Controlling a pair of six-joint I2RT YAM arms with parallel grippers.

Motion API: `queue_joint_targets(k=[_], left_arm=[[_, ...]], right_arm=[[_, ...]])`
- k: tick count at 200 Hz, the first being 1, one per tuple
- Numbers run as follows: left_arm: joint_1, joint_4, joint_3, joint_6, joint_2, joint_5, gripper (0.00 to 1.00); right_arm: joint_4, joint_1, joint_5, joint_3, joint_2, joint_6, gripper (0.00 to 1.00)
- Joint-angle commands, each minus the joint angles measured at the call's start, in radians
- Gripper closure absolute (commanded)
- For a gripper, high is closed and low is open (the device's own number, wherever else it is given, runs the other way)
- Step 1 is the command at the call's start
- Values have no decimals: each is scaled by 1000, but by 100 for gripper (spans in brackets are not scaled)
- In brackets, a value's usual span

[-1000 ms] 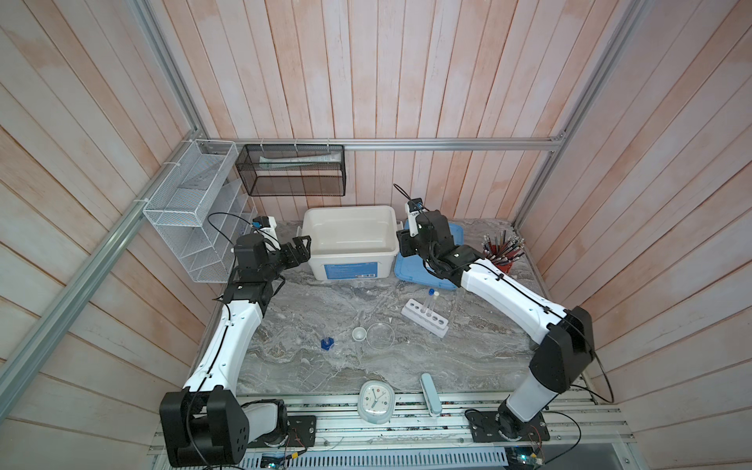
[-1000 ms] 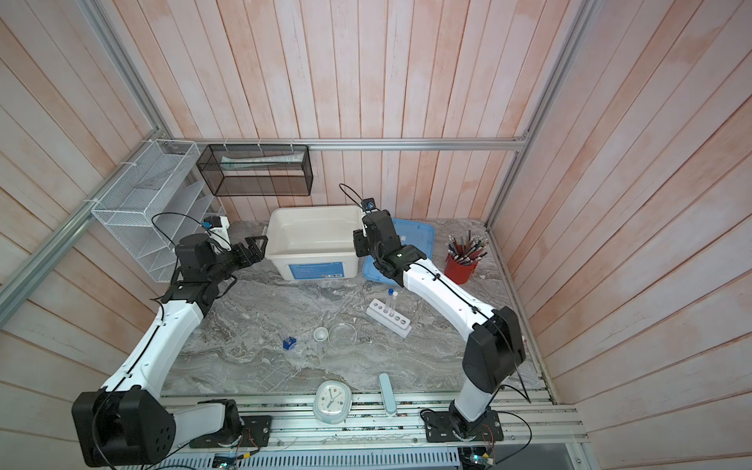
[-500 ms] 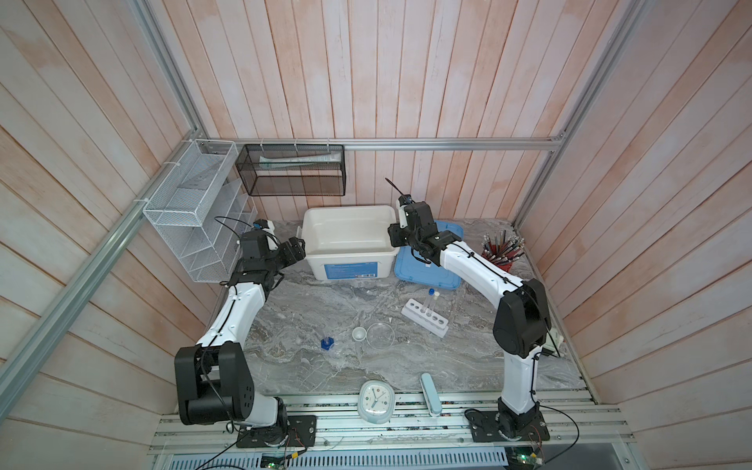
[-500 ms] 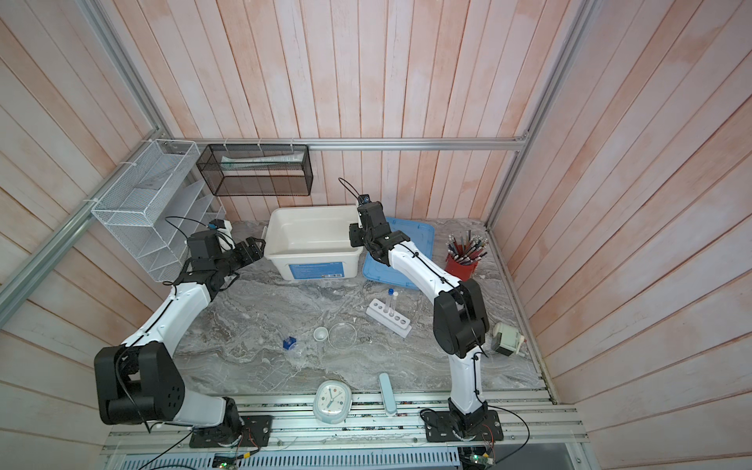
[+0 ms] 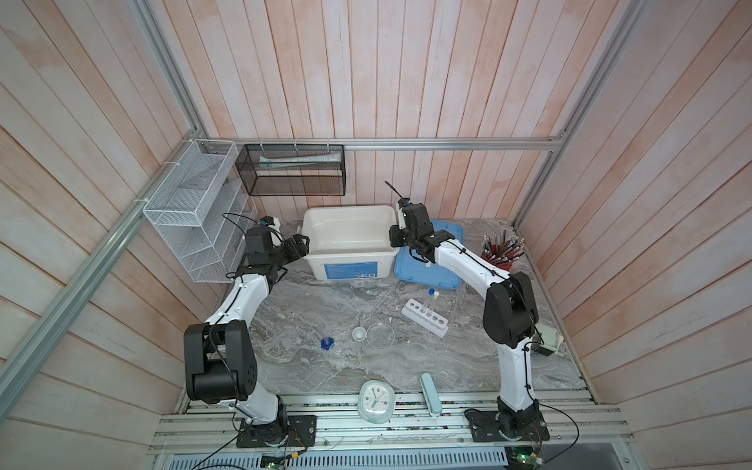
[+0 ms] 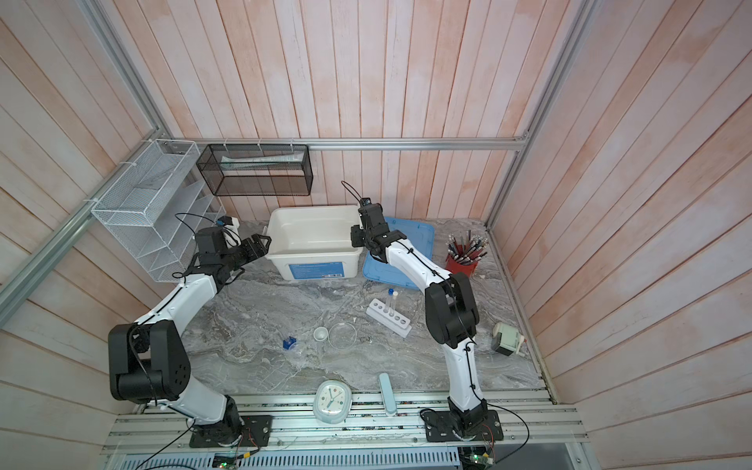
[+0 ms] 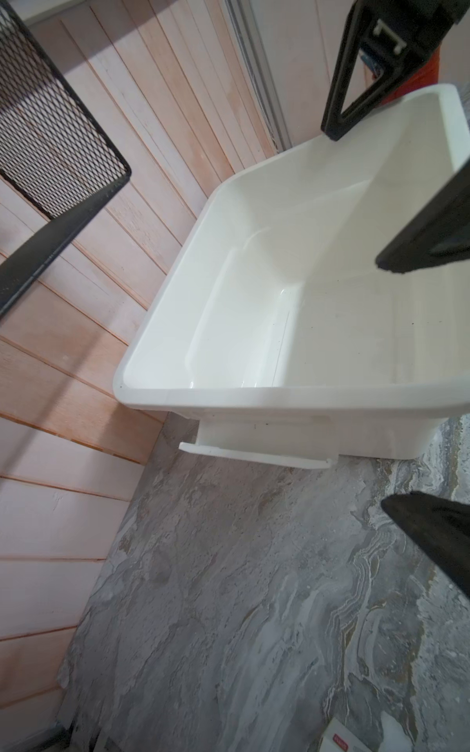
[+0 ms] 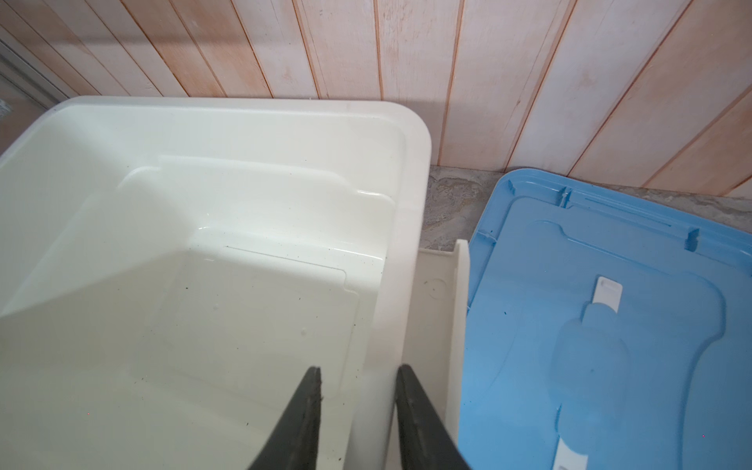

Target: Organize the chemistry lab equipment

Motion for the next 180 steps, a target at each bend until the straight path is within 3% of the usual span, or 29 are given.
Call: queue_joint_targets(k=[1, 90, 180], left_arm=[[-3, 24, 30, 2, 29, 31, 14], [-41, 49, 19, 10, 56, 33, 15], [-48, 5, -73, 44, -59, -34, 15]], right_arm=[[12, 0, -16, 20, 18, 19, 70], [26, 12, -24, -40, -5, 25, 84], [40, 67, 38, -226, -182, 98, 87]])
